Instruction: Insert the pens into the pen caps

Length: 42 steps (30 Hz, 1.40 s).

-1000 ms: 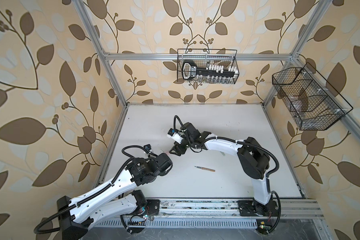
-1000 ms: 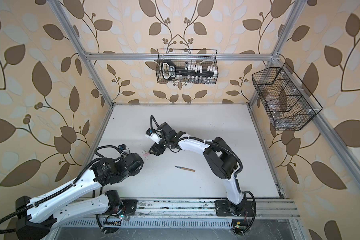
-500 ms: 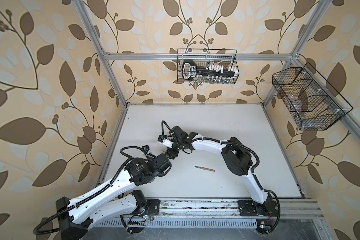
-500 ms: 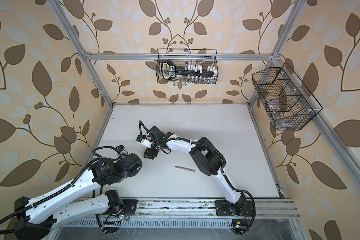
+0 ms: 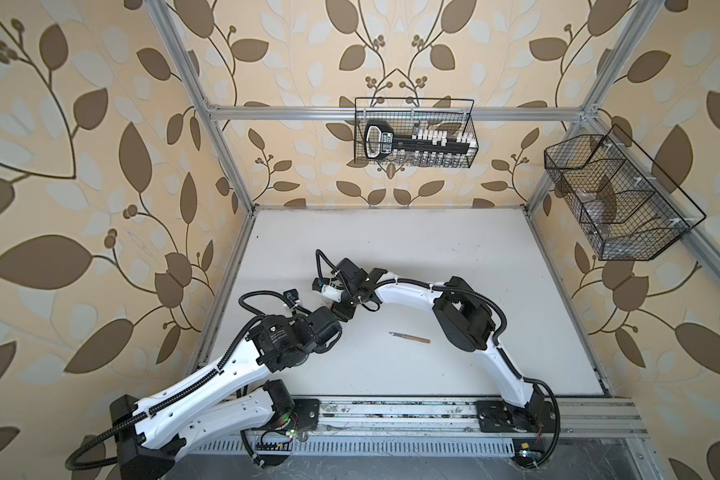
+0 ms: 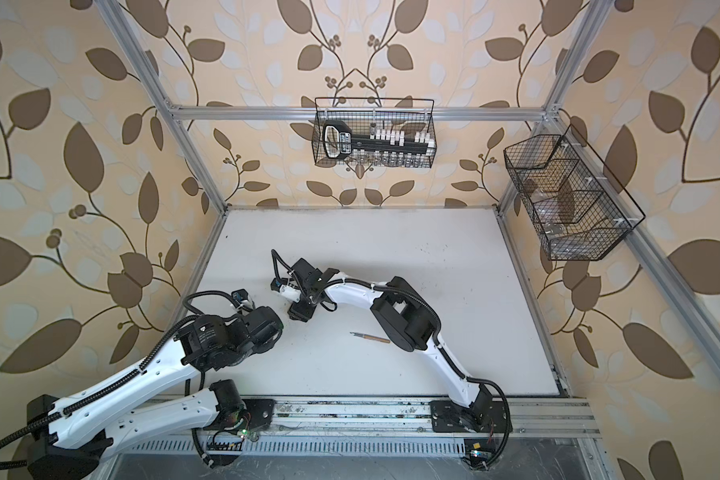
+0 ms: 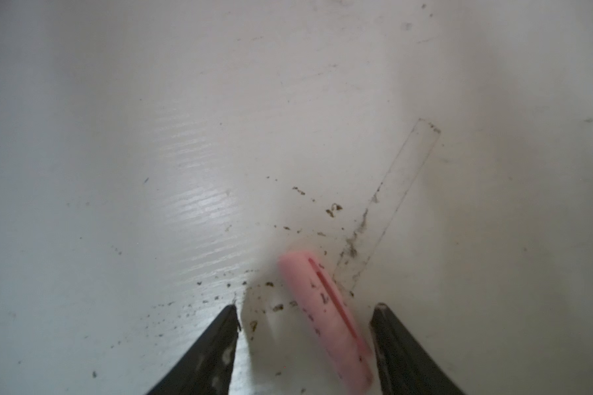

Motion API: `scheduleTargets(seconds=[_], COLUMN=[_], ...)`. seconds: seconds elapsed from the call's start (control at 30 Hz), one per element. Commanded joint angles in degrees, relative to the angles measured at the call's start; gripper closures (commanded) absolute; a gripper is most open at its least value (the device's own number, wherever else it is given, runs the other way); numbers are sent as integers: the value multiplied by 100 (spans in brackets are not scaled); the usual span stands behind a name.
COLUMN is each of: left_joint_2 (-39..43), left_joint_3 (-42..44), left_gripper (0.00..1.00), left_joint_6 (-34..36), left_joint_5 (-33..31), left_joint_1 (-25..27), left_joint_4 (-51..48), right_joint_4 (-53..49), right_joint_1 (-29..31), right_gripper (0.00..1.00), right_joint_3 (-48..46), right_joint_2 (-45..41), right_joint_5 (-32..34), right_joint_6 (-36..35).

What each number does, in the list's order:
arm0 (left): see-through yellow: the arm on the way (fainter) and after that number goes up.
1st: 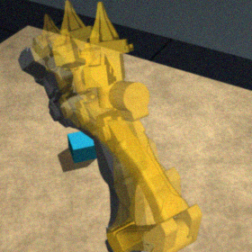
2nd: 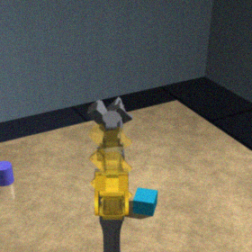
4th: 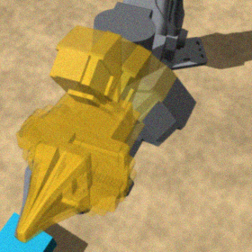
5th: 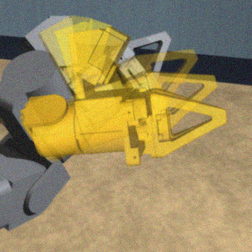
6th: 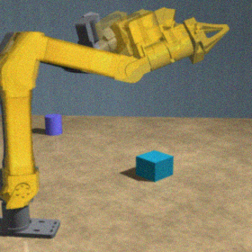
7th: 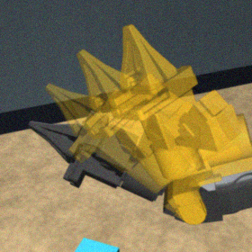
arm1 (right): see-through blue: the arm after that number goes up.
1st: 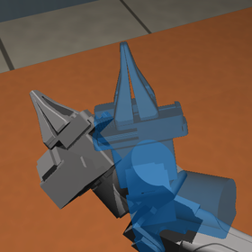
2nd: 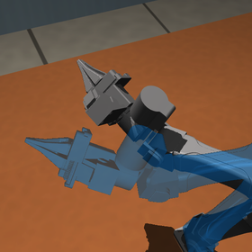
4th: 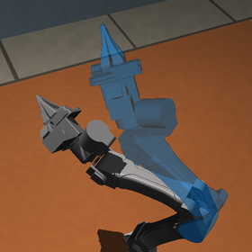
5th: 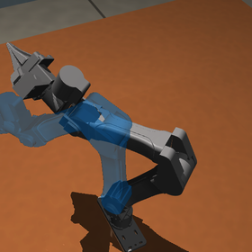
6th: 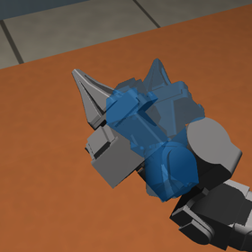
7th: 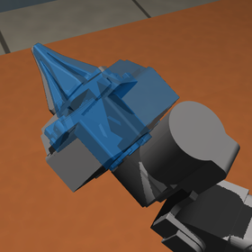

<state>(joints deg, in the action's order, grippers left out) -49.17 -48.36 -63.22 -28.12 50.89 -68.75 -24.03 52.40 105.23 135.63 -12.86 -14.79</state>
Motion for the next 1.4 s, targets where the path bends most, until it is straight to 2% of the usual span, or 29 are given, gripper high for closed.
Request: scheduleTargets(seconds=[0.0, 0.17, 0.43, 0.7, 0.77, 0.93, 1.07, 1.1, 1.13, 1.37], left_joint_2=[56, 54, -48, -170, -188, -316, -580, -663, -746, -1212], left_joint_3=[-183, -143, -104, -60, -38, 27, 31, 20, 11, 52], left_gripper=[90, 90, 90, 90, 90, 90, 90, 90, 90, 91], left_joint_6=[12, 29, 169, 275, 292, 501, 755, 828, 883, 1536], left_joint_5=[-273, -240, -151, -62, -43, 108, 326, 376, 422, 920], left_joint_1=[-44, -45, -45, -44, -45, -45, -44, -44, -44, -44], left_joint_4=[-200, -179, -61, 149, 217, 577, 881, 956, 1019, 1671], right_joint_4=[-336, -122, -52, 241, 236, 339, 415, 442, 476, 51], right_joint_1=[23, 43, 106, 58, 27, -126, -221, -223, -215, -512], right_gripper=[45, 57, 74, 87, 88, 85, 76, 66, 62, 48], right_joint_3=[-11, -370, -822, -1648, -1990, -3311, -4335, -4498, -4613, -4481], right_joint_2=[133, -114, -329, -907, -1123, -2004, -2652, -2783, -2896, -3607], right_joint_5=[358, 450, 719, 905, 1025, 1467, 1709, 1694, 1612, 1062], right_joint_6=[169, 696, 1056, 1704, 1901, 2827, 3580, 3669, 3701, 3545])
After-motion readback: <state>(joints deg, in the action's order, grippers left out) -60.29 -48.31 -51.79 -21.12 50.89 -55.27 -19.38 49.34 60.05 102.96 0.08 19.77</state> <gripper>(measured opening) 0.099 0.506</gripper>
